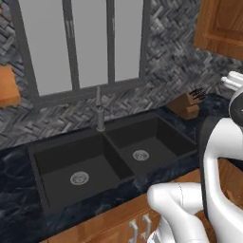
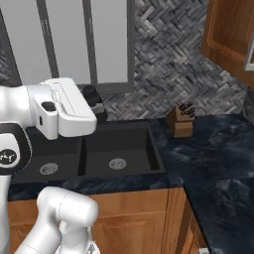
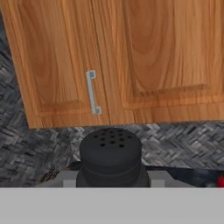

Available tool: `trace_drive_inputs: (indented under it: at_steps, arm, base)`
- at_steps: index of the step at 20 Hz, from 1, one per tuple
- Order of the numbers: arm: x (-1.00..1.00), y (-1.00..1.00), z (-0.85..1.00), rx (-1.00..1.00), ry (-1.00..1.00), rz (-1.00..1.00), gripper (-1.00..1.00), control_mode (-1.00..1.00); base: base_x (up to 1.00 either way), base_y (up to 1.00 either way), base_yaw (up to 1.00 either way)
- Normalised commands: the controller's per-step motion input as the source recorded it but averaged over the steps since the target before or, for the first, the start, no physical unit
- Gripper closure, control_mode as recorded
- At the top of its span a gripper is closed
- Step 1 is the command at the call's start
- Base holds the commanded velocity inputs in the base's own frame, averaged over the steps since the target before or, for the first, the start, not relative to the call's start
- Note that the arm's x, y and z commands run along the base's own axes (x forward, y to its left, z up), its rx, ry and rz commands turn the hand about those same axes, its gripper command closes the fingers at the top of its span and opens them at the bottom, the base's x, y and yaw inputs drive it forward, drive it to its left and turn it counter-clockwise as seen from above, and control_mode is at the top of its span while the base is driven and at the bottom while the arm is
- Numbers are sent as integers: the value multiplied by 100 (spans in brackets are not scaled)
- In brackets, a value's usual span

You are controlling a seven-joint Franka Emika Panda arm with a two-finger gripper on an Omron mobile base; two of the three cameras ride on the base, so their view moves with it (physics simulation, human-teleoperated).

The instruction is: Collect the paprika, ketchup, and shaker from the cabinet and place them next to the stove.

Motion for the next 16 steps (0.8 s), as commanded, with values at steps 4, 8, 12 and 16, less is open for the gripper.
trace_drive_inputs:
  at_steps: [4,8,12,16]
  arm:
    - [0,0,0,0,0,0,100,100]
    - [0,0,0,0,0,0,100,100]
    - [0,0,0,0,0,0,100,100]
    - [0,0,0,0,0,0,100,100]
  base:
    - [39,-60,-23]
    - [25,-19,-37]
    - [25,0,-47]
    - [47,-1,-45]
